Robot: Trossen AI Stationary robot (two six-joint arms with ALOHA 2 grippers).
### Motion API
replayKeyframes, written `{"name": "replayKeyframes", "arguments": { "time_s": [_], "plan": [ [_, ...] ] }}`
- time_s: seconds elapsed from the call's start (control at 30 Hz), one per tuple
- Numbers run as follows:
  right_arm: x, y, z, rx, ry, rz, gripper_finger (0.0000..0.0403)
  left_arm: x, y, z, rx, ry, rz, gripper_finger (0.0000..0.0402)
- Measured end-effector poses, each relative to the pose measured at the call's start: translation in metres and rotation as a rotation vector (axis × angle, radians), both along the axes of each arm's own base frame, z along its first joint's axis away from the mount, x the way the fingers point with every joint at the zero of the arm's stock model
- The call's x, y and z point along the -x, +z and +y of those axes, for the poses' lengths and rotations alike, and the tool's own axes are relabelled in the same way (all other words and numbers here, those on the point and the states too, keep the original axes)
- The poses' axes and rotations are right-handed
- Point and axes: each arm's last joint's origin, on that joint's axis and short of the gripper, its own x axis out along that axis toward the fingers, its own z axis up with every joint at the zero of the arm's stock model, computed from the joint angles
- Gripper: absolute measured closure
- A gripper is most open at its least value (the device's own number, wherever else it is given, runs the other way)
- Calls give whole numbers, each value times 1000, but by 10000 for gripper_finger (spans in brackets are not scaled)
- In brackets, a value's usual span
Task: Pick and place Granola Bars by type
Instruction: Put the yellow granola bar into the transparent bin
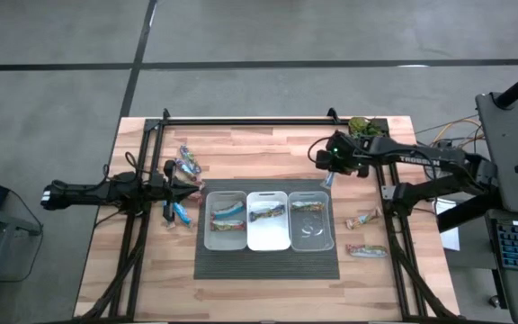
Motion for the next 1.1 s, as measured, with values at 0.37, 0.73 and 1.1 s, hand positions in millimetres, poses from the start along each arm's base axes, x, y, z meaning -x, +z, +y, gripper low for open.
{"name": "replayKeyframes", "arguments": {
  "time_s": [0.37,0.73,1.1],
  "plan": [
    [-15,38,-5,98,260,-87,340,0,0,0,0,0,0,402],
    [-28,78,-4,164,538,-230,340,0,0,0,0,0,0,402],
    [-38,100,13,192,769,-330,340,0,0,0,0,0,0,402]
  ]
}}
